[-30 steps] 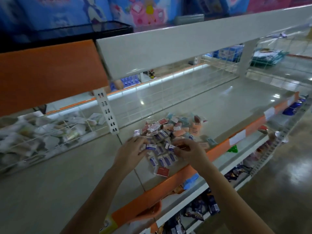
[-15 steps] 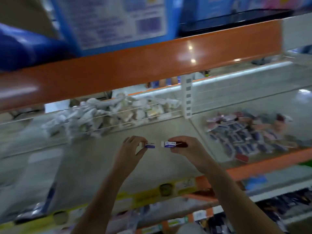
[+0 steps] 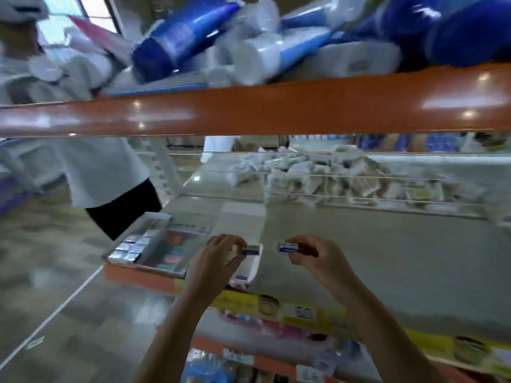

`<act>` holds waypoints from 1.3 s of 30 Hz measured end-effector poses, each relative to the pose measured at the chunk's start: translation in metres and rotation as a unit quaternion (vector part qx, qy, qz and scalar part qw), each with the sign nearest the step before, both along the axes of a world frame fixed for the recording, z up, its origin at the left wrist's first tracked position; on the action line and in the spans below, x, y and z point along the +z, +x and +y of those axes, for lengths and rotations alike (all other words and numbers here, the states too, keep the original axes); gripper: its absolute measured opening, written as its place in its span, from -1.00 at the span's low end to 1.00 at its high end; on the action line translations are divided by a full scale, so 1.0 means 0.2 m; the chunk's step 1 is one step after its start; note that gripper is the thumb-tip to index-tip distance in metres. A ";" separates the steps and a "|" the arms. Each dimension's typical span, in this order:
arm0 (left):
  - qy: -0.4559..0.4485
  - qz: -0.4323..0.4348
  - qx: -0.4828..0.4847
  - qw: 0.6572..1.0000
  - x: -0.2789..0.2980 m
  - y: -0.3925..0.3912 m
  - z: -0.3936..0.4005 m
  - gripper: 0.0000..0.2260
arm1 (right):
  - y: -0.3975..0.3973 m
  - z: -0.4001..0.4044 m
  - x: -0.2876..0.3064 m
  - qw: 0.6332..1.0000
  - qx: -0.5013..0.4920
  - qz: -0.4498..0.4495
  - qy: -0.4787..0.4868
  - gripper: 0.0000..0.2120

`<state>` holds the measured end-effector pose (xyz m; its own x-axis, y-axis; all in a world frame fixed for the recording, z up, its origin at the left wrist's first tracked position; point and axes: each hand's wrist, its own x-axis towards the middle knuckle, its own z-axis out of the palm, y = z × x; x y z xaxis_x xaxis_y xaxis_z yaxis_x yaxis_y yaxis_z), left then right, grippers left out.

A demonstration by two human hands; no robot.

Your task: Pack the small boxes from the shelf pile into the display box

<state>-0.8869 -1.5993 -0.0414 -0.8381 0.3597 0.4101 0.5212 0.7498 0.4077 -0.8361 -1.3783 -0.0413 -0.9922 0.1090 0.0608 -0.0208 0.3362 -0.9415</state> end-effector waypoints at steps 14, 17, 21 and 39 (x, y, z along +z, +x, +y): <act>-0.074 -0.035 0.006 0.997 -0.11 -0.35 -0.42 -0.86 | -0.51 -0.44 -0.06 0.974 0.113 -0.010 0.199 -0.84; -0.062 -0.039 0.001 0.997 -0.13 -0.37 -0.45 -0.84 | -0.54 -0.48 -0.06 0.962 0.137 -0.032 0.232 -0.85; -0.060 -0.039 -0.024 0.997 -0.11 -0.42 -0.49 -0.84 | -0.56 -0.55 -0.05 0.950 0.131 -0.063 0.275 -0.88; -0.021 -0.054 -0.238 0.970 -0.08 -0.62 -0.71 -0.88 | -0.46 -0.91 -0.16 0.935 -0.022 -0.153 0.320 -0.72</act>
<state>-1.0107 -1.7411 -0.0578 -0.6106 0.7309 0.3048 0.7679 0.4525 0.4534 -0.9285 -1.5597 -0.0733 -0.9692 0.1890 -0.1577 0.2437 0.8273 -0.5062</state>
